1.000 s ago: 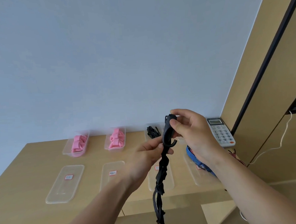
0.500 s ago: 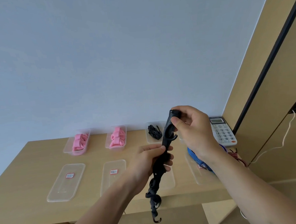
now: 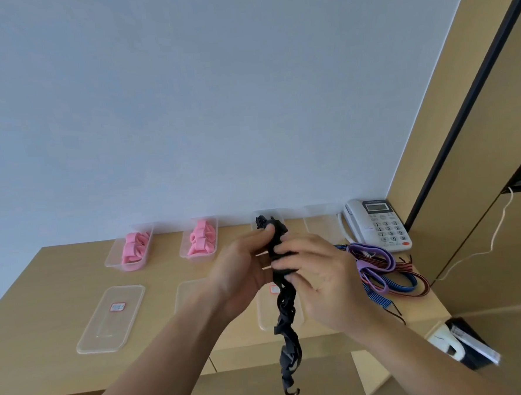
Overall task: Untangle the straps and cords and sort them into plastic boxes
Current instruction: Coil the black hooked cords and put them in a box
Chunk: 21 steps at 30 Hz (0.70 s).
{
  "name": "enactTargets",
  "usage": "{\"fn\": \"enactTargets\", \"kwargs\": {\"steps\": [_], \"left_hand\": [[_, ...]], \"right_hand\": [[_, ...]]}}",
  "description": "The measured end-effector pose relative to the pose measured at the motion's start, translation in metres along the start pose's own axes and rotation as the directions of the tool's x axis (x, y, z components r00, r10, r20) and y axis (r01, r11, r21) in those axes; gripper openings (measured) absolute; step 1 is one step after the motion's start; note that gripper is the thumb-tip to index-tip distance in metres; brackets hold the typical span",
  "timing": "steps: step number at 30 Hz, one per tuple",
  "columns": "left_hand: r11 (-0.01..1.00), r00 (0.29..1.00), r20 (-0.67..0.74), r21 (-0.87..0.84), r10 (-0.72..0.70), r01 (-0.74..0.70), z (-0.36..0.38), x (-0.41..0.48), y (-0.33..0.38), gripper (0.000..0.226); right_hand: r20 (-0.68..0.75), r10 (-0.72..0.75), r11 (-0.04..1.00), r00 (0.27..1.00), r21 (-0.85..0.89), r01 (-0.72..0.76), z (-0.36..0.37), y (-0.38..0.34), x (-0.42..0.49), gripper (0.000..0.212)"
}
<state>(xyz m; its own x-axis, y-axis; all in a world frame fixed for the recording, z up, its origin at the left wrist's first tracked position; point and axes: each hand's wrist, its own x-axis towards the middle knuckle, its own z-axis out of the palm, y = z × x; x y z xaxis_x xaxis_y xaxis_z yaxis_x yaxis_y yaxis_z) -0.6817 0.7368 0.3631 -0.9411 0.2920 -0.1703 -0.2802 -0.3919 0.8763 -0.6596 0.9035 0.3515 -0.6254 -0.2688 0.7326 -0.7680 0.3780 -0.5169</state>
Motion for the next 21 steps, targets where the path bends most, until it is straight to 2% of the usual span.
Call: {"fn": "enactTargets", "kwargs": {"steps": [3,5,6,8,9,10,11,13,14,16,19,21], "left_hand": [[0.991,0.997,0.039,0.112,0.066,-0.07,-0.002,0.001,0.0,0.022],[0.981,0.995,0.052,0.174,0.083,-0.091,0.001,0.001,-0.002,0.026],[0.973,0.994,0.064,0.208,0.084,-0.096,0.003,0.0,-0.002,0.029],[0.958,0.992,0.091,0.266,0.085,-0.106,0.006,0.001,-0.003,0.033],[0.954,0.992,0.091,0.279,0.089,-0.112,0.007,0.001,-0.003,0.032],[0.957,0.994,0.069,0.271,0.089,-0.104,0.008,0.001,-0.003,0.035],[0.968,0.997,0.024,0.239,0.077,-0.081,0.009,0.002,-0.005,0.049],[0.986,0.995,-0.084,0.167,0.046,-0.031,0.01,0.003,-0.008,0.08],[0.987,0.993,-0.111,0.158,0.043,-0.025,0.01,0.003,-0.01,0.085],[0.985,0.995,-0.089,0.171,0.042,-0.027,0.007,0.002,-0.013,0.08],[0.951,0.999,0.022,0.304,0.044,-0.049,0.007,-0.003,-0.012,0.055],[0.931,0.999,0.04,0.365,0.005,-0.02,0.009,-0.006,-0.014,0.059]], "right_hand": [[-0.013,0.031,0.998,0.999,0.06,-0.03,-0.004,-0.002,-0.003,0.016],[-0.102,0.181,0.982,0.978,0.075,-0.174,-0.007,-0.003,0.006,0.014],[-0.106,0.309,0.95,0.945,0.085,-0.301,-0.009,-0.002,0.012,0.021],[0.077,0.531,0.838,0.844,0.1,-0.537,-0.016,0.004,0.021,0.033],[0.193,0.562,0.805,0.805,0.098,-0.585,-0.019,0.009,0.024,0.033],[0.279,0.55,0.8,0.787,0.093,-0.592,-0.022,0.012,0.024,0.029],[0.329,0.528,0.807,0.782,0.092,-0.584,-0.024,0.014,0.024,0.027],[0.344,0.511,0.806,0.788,0.127,-0.578,-0.026,0.017,0.022,0.027],[0.332,0.515,0.792,0.79,0.168,-0.587,-0.025,0.018,0.022,0.028],[0.314,0.531,0.739,0.787,0.282,-0.612,-0.024,0.019,0.022,0.027],[0.286,0.555,0.674,0.781,0.395,-0.624,-0.027,0.023,0.03,0.023],[0.263,0.565,0.667,0.782,0.413,-0.62,-0.03,0.026,0.037,0.022]]}}
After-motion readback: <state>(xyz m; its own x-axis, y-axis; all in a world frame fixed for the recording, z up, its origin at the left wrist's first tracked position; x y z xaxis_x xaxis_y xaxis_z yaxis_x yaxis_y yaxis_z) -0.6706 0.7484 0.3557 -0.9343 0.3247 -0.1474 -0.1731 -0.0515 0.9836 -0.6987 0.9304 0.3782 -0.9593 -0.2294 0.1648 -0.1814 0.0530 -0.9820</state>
